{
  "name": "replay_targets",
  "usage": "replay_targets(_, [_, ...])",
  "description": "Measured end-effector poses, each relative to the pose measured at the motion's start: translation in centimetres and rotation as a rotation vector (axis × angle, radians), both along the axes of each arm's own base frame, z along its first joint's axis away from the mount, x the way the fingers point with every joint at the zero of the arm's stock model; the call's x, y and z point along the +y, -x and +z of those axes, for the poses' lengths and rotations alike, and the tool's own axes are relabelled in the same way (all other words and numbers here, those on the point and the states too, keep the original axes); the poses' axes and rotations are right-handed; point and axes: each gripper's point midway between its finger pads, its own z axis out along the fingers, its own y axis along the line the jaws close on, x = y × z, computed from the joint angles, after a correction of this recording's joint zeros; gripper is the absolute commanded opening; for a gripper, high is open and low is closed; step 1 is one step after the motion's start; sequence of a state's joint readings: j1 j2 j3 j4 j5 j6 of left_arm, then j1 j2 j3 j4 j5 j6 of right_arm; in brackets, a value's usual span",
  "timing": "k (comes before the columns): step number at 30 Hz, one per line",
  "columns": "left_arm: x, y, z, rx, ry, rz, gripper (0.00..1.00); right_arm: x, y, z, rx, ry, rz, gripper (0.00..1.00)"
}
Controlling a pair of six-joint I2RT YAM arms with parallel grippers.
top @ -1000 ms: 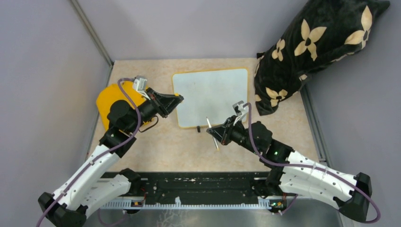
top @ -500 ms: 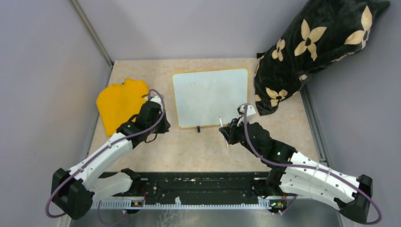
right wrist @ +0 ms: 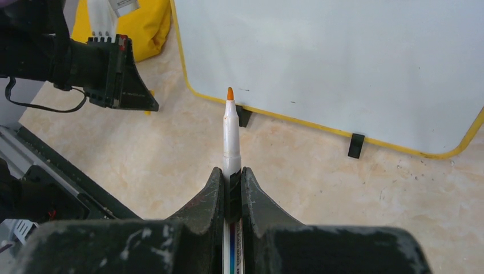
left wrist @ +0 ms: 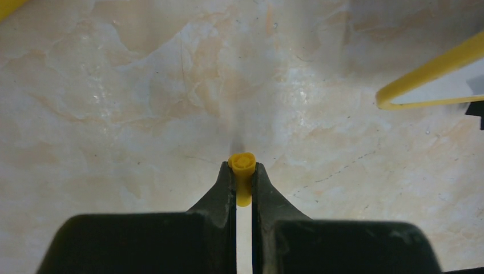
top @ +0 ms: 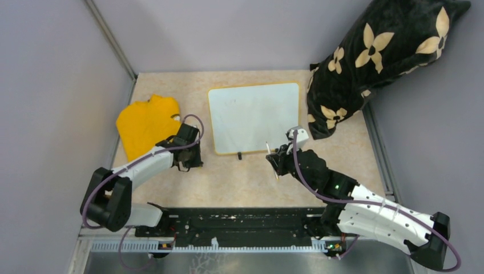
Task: Write a sentence on the whiteboard
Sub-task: Place the pen cap at the center of the board.
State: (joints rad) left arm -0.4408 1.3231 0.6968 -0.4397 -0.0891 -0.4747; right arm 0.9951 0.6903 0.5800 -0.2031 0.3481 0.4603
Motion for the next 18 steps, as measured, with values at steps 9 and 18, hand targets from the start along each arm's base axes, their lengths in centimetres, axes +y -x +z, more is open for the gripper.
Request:
replay_targets(9, [-0.7, -0.3, -1.8, 0.113, 0.046, -0.002, 0.13, -0.2, 0.1, -0.6, -0.005, 0.018, 0.005, 0.00])
replay_targets(18, [-1.1, -0.3, -1.8, 0.119, 0.069, -0.012, 0.23, -0.4, 0.1, -0.4, -0.014, 0.019, 0.004, 0.00])
